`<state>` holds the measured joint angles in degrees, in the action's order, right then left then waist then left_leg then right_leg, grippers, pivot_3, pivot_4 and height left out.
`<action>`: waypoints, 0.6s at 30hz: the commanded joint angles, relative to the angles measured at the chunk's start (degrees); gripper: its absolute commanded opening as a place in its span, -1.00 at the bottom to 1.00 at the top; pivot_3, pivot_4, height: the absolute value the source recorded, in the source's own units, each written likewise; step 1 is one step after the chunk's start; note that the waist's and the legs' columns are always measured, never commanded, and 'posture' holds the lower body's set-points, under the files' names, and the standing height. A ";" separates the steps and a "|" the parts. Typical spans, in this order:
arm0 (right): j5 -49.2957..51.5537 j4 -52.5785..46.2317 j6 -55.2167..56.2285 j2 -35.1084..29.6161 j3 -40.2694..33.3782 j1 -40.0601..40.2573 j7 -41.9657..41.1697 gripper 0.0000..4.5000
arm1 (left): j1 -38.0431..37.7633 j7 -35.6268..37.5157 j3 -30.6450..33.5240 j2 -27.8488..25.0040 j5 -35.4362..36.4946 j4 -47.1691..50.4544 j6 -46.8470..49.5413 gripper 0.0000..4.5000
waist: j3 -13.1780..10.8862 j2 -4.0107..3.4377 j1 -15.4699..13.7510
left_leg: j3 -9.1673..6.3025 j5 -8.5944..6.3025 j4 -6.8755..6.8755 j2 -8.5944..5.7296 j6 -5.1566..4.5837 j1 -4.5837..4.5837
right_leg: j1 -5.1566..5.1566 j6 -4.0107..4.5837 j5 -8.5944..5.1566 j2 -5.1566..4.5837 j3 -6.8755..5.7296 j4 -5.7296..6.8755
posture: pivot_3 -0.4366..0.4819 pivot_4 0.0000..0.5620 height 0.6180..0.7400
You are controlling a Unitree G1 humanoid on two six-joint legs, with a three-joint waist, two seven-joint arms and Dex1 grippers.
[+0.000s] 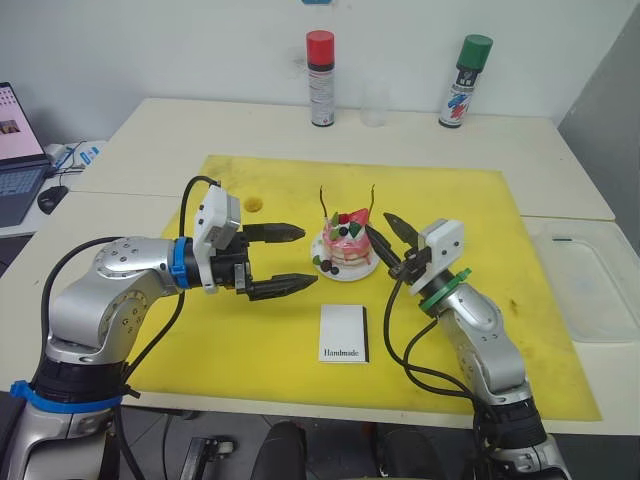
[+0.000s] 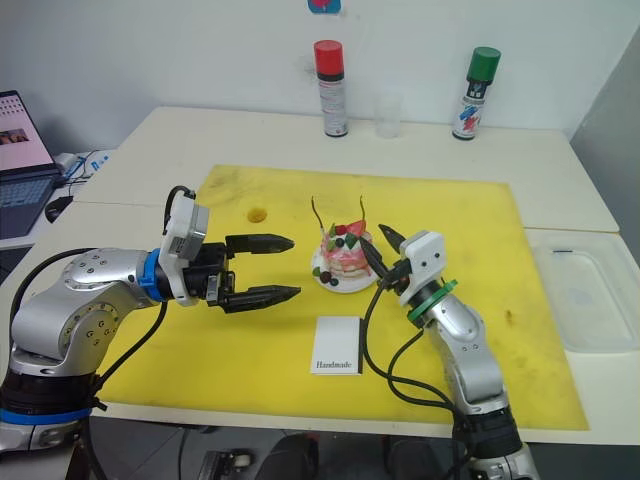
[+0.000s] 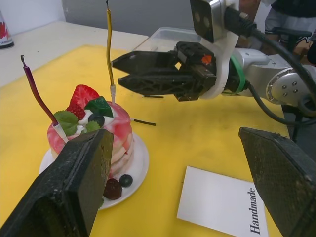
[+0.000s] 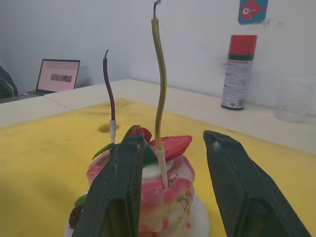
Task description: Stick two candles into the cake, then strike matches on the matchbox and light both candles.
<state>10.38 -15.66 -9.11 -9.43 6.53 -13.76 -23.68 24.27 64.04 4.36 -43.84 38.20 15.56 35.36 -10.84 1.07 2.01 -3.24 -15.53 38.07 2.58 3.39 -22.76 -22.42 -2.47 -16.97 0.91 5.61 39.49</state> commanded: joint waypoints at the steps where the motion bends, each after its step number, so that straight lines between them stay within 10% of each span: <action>1: 2.91 -7.48 -3.42 -3.76 -3.59 1.53 -1.28 -0.09 | 0.13 -3.51 4.89 -2.25 5.67 -0.34 8.81 1.00 | 0.00 0.00 -0.03 | 0.00 0.00 0.00 0.00 0.00 -0.01 | 0.00 0.00 0.00 0.00 0.00 0.00 | -0.05 -0.47 0.74; 10: 10.03 -17.99 -16.95 -18.53 -5.20 3.78 -10.50 -0.09 | -0.12 -4.07 8.99 -9.72 29.00 -5.40 44.93 1.00 | 0.00 0.01 0.70 | -0.05 -0.01 -0.03 0.00 -0.01 -0.01 | -0.04 -0.24 -0.23 0.01 -0.04 0.08 | -0.05 -0.47 0.74; 18: 12.85 -21.08 -21.23 -32.27 -1.82 6.37 -23.18 -0.99 | -4.33 -14.34 7.39 -6.05 36.65 -10.24 57.14 1.00 | -0.01 0.02 0.74 | -0.10 -0.01 -0.02 0.00 -0.01 0.01 | -0.02 -0.23 -0.24 0.00 -0.06 0.07 | -0.05 -0.47 0.74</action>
<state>23.10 -34.81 -30.37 -40.69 3.95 -7.31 -45.20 20.07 51.43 12.10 -50.40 72.24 5.58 91.94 -10.84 1.08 2.75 -3.37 -15.53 38.06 2.58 3.38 -22.76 -22.45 -2.70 -17.21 0.92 5.53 39.56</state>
